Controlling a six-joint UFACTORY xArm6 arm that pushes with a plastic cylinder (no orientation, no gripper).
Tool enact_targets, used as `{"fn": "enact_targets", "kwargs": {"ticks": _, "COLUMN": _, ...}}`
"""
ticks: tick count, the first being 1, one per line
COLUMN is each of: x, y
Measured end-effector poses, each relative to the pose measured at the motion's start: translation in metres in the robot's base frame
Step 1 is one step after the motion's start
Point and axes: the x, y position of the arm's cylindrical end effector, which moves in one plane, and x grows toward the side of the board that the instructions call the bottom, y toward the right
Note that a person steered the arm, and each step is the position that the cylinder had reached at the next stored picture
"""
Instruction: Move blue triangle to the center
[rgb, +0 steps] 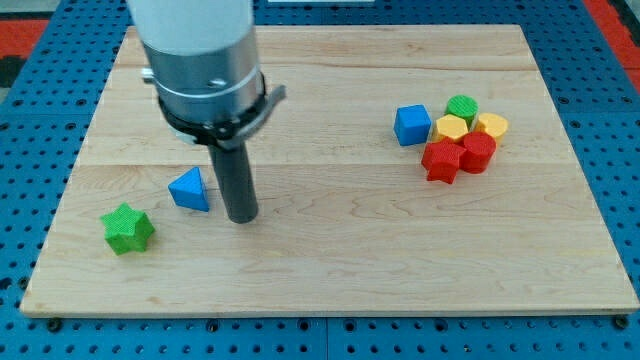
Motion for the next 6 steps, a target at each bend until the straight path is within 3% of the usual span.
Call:
{"fn": "enact_targets", "kwargs": {"ticks": 1, "x": 0.02, "y": -0.028}}
{"fn": "enact_targets", "kwargs": {"ticks": 2, "x": -0.007, "y": -0.077}}
{"fn": "enact_targets", "kwargs": {"ticks": 4, "x": -0.081, "y": 0.061}}
{"fn": "enact_targets", "kwargs": {"ticks": 5, "x": -0.081, "y": 0.049}}
{"fn": "enact_targets", "kwargs": {"ticks": 6, "x": -0.118, "y": 0.04}}
